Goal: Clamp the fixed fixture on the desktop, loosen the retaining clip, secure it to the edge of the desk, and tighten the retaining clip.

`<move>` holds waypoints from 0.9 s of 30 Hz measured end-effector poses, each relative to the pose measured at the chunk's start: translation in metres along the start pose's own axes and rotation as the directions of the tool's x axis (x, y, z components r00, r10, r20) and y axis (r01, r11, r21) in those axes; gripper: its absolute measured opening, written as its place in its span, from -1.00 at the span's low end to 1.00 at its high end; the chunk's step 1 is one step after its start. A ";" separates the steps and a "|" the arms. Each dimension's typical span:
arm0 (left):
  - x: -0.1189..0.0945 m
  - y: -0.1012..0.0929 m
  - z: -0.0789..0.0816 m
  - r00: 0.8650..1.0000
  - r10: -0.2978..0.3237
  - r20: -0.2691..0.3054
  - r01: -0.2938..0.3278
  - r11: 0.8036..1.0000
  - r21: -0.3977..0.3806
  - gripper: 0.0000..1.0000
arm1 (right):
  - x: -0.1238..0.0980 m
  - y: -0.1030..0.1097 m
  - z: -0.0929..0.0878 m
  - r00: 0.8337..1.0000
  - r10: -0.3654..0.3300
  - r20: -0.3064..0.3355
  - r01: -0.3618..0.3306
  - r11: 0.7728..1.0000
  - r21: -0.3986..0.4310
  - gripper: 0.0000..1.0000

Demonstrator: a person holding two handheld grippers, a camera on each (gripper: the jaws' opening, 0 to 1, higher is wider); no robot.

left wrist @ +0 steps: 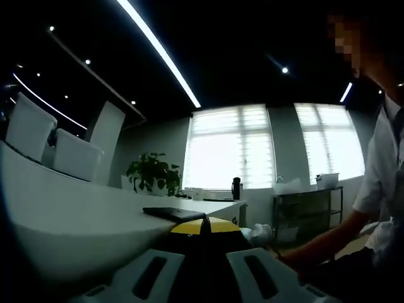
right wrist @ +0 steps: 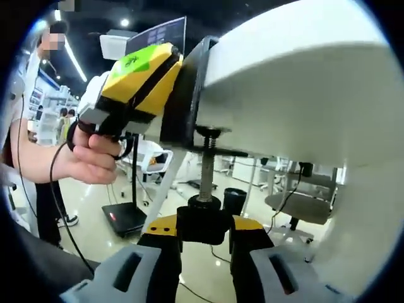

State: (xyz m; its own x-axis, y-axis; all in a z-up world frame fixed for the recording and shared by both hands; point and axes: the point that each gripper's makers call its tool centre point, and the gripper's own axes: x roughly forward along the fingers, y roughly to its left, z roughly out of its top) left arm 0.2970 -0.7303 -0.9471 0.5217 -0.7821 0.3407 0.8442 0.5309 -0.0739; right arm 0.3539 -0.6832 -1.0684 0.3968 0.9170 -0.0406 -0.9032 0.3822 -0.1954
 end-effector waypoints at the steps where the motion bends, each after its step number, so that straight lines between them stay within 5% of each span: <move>1: 0.000 0.000 0.000 1.000 0.001 -0.001 -0.001 1.000 -0.001 -0.97 | -0.001 0.002 -0.005 1.000 -0.014 -0.016 0.014 1.000 -0.012 -0.39; 6: -0.001 0.001 0.000 1.000 0.000 -0.004 0.000 1.000 -0.004 -0.97 | -0.012 0.010 -0.008 0.992 -0.123 0.035 0.121 0.990 0.068 -0.29; 9: -0.001 0.000 0.000 1.000 0.000 -0.002 0.000 1.000 -0.005 -0.97 | -0.022 0.010 -0.006 0.969 -0.243 0.043 0.241 0.969 0.053 -0.24; 14: -0.001 0.000 0.000 1.000 0.002 -0.003 -0.002 1.000 -0.005 -0.97 | -0.040 0.004 0.008 0.867 -0.498 0.017 0.498 0.867 -0.029 -0.12; 19: -0.001 0.000 -0.001 1.000 0.009 -0.007 -0.009 1.000 0.000 -0.97 | -0.038 0.003 0.015 0.828 -0.561 0.010 0.561 0.828 -0.001 -0.12; 27: -0.001 0.000 0.000 1.000 0.004 -0.001 -0.004 1.000 -0.009 -0.97 | -0.029 -0.002 0.027 0.815 -0.578 0.029 0.579 0.815 -0.031 -0.23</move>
State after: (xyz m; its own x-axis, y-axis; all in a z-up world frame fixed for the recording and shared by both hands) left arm 0.2969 -0.7293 -0.9479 0.5254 -0.7802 0.3396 0.8430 0.5314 -0.0834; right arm 0.3401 -0.7075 -1.0399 0.8411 0.5298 0.1085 -0.5009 0.8389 -0.2129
